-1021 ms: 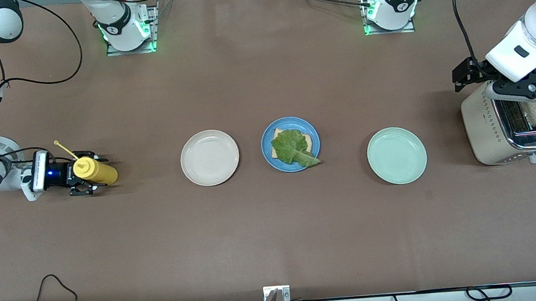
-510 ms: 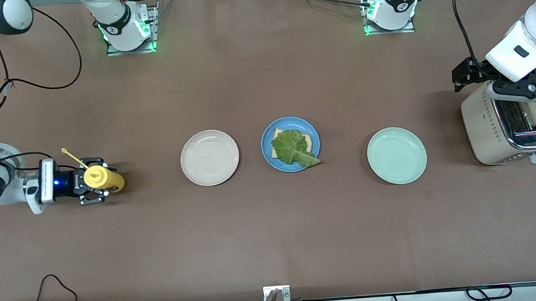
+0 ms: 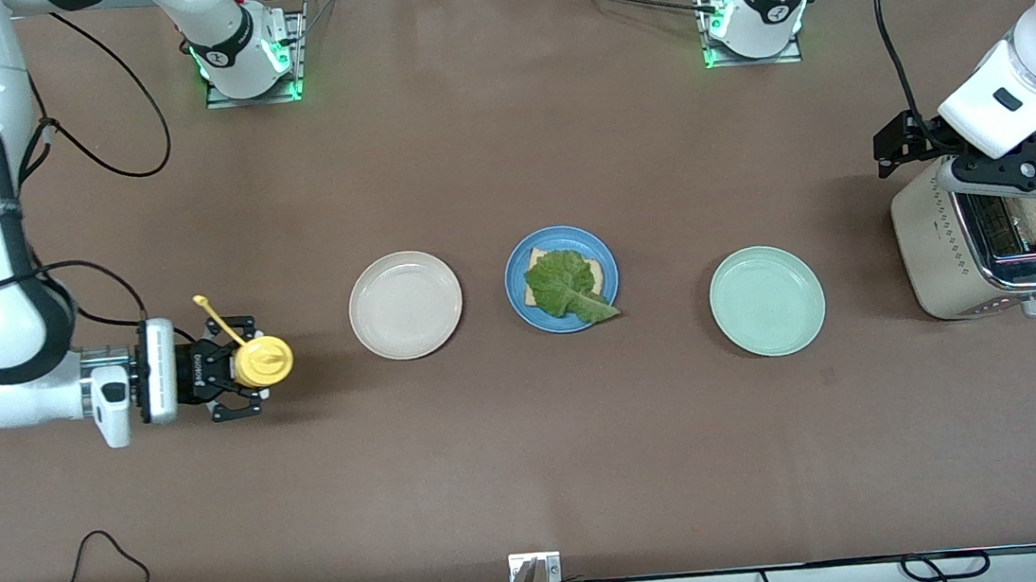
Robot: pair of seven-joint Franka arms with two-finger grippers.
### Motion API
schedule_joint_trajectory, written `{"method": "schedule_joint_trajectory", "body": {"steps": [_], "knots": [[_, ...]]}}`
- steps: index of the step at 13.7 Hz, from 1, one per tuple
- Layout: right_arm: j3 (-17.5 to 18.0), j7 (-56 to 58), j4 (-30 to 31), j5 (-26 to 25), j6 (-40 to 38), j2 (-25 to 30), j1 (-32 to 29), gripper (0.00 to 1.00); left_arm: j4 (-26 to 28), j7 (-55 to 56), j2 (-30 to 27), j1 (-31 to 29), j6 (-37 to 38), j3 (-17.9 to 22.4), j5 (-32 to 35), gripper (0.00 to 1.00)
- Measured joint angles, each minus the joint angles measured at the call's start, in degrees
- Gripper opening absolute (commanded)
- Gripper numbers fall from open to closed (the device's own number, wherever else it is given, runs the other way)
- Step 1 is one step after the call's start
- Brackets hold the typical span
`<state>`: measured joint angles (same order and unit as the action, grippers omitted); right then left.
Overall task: Make sandwich in blue plate with both arms
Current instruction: 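Carry the mustard over the blue plate and tilt it over the lettuce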
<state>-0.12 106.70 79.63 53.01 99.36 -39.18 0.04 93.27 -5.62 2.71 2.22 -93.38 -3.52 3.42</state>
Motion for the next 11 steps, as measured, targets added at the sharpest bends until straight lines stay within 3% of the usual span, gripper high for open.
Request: {"method": "schedule_joint_trajectory", "body": {"steps": [7,11], "knots": [[0.0,-26.2,-11.3,-24.5,5.4,0.0,15.1,0.34,0.0,0.0,0.0,0.0,0.0,0.0,0.0,1.00],[0.0,-33.8,-12.8,-37.9,7.2,-0.1,22.1,0.34,0.0,0.0,0.0,0.0,0.0,0.0,0.0,1.00]]}}
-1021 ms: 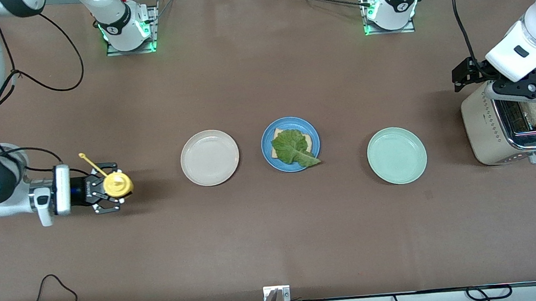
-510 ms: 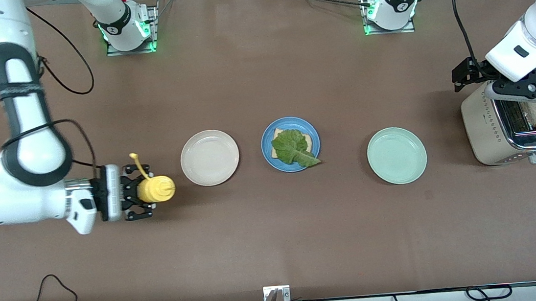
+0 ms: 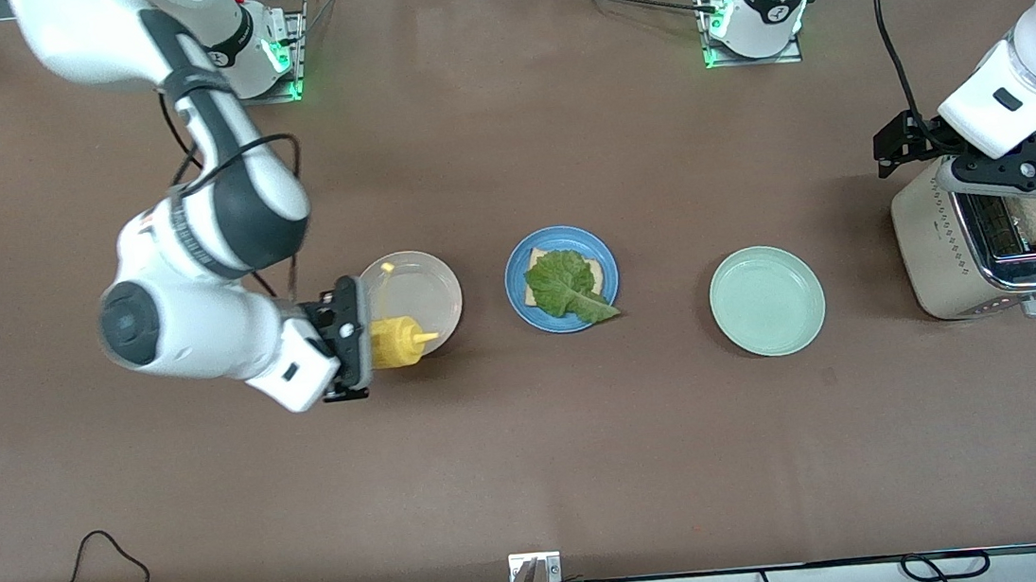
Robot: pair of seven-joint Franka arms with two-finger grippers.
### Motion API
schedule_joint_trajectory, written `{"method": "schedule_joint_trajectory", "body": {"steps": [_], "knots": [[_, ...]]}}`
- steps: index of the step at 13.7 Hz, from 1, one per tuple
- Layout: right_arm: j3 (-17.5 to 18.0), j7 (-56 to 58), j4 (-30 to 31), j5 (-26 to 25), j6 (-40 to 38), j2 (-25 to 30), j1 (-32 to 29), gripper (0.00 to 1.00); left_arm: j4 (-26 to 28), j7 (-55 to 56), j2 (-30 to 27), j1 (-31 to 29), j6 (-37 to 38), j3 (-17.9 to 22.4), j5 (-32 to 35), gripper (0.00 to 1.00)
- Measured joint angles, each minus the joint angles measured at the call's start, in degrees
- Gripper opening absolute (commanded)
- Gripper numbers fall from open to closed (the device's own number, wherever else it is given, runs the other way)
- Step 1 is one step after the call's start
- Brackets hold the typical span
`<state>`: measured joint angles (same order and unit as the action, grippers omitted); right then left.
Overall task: Make sandwich in blue plate with both arms
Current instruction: 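Carry the mustard over the blue plate and tilt it over the lettuce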
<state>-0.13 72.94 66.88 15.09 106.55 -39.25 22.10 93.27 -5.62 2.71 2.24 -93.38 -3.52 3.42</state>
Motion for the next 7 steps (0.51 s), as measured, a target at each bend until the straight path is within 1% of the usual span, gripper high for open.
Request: {"method": "schedule_joint_trajectory", "body": {"steps": [3,7], "knots": [[0.0,-7.5,0.0,-9.8,1.3,-0.1,5.1,0.35,0.0,0.0,0.0,0.0,0.0,0.0,0.0,1.00],[0.1,-18.0,0.0,-22.6,1.9,-0.4,13.3,0.36,0.0,0.0,0.0,0.0,0.0,0.0,0.0,1.00]]}}
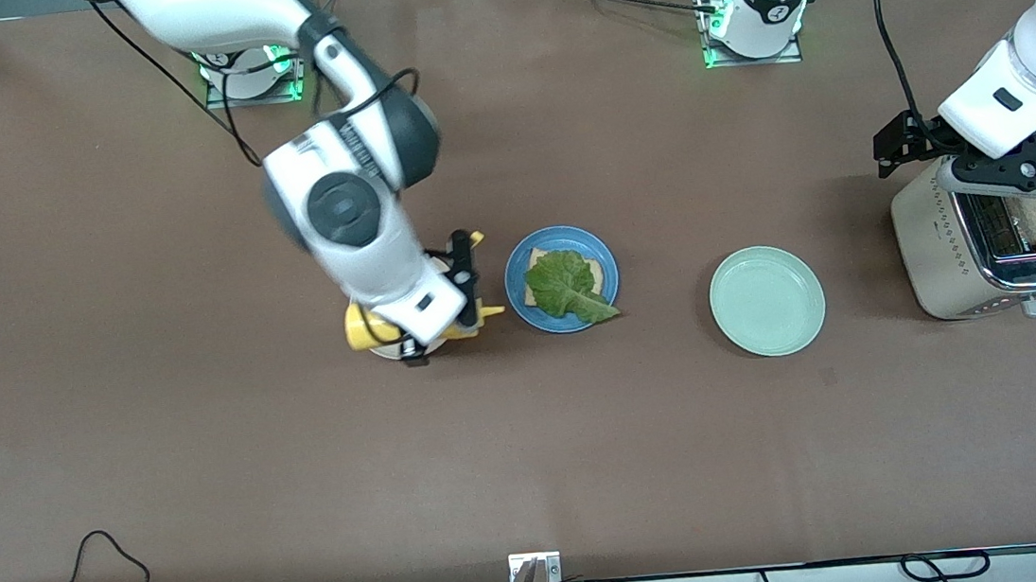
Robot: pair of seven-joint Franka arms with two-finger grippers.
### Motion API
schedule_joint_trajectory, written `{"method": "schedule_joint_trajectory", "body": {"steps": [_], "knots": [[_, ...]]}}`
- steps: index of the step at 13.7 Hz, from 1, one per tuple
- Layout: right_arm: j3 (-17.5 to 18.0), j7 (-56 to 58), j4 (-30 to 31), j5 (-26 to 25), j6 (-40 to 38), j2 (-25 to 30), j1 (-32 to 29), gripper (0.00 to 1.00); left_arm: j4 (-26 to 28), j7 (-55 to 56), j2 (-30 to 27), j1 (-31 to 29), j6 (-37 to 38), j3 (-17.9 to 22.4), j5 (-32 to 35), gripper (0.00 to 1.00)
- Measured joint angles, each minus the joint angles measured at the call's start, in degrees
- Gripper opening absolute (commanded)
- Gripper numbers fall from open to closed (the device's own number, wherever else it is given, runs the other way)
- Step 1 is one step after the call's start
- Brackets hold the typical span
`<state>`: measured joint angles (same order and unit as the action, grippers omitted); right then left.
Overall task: Make sandwich in blue plate with both arms
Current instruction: 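Carry the mustard over the blue plate and tilt it over the lettuce, then return the mustard bottle to its spot with the right gripper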
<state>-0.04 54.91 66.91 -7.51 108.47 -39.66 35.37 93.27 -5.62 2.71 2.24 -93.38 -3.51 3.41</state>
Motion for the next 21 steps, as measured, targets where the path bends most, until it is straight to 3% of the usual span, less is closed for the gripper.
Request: {"method": "schedule_joint_trajectory", "body": {"steps": [7,12,16,21], "knots": [[0.0,-8.9,0.6,-16.6,-0.1,-3.5,10.1,0.36,0.0,0.0,0.0,0.0,0.0,0.1,0.0,1.00],[-0.3,-9.8,0.6,-20.7,-0.1,-5.2,12.4,0.36,0.0,0.0,0.0,0.0,0.0,0.1,0.0,1.00],[-1.1,-9.5,0.2,-18.1,-0.1,-4.2,10.0,0.36,0.0,0.0,0.0,0.0,0.0,0.1,0.0,1.00],[-1.4,2.0,-0.2,-2.0,-4.5,3.4,0.7,0.36,0.0,0.0,0.0,0.0,0.0,0.1,0.0,1.00]]}}
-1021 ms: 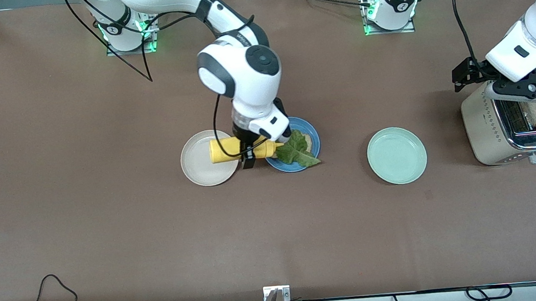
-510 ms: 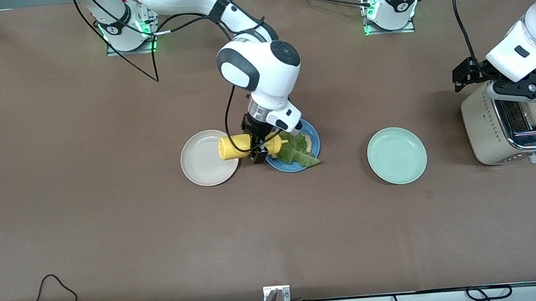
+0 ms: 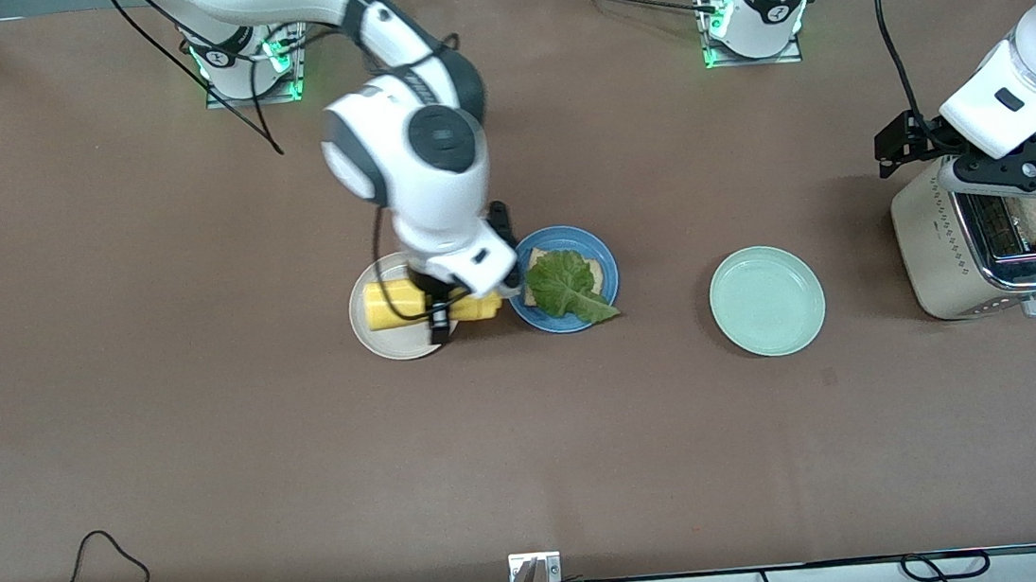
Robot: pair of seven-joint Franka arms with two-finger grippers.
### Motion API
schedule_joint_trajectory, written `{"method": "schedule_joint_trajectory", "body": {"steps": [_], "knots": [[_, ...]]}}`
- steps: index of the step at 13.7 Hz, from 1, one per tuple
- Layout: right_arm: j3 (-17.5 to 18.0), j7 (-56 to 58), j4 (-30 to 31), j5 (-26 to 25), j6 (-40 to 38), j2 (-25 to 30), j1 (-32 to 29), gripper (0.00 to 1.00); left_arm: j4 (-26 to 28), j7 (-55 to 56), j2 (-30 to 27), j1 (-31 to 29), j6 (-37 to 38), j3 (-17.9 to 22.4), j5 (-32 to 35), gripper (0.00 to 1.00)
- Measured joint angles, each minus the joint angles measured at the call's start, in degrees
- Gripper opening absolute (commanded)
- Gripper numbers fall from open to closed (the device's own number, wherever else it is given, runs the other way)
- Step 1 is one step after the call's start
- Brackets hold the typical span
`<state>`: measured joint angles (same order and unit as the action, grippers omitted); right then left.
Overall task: Make sandwich in blue plate with both arms
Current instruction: 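Return the mustard bottle to its spot with the right gripper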
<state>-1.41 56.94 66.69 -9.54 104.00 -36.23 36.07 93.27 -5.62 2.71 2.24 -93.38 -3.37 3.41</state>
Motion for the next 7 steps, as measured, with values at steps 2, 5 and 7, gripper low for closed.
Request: {"method": "schedule_joint_trajectory", "body": {"steps": [2,5,7], "knots": [[0.0,5.2,0.8,7.2,-1.3,3.2,-4.2,0.36,0.0,0.0,0.0,0.0,0.0,0.0,0.0,1.00],[-0.1,12.9,2.9,17.4,-2.0,6.1,-10.5,0.36,0.0,0.0,0.0,0.0,0.0,0.0,0.0,1.00],[-0.2,18.5,3.7,24.8,-3.7,6.6,-15.4,0.37,0.0,0.0,0.0,0.0,0.0,0.0,0.0,1.00]]}}
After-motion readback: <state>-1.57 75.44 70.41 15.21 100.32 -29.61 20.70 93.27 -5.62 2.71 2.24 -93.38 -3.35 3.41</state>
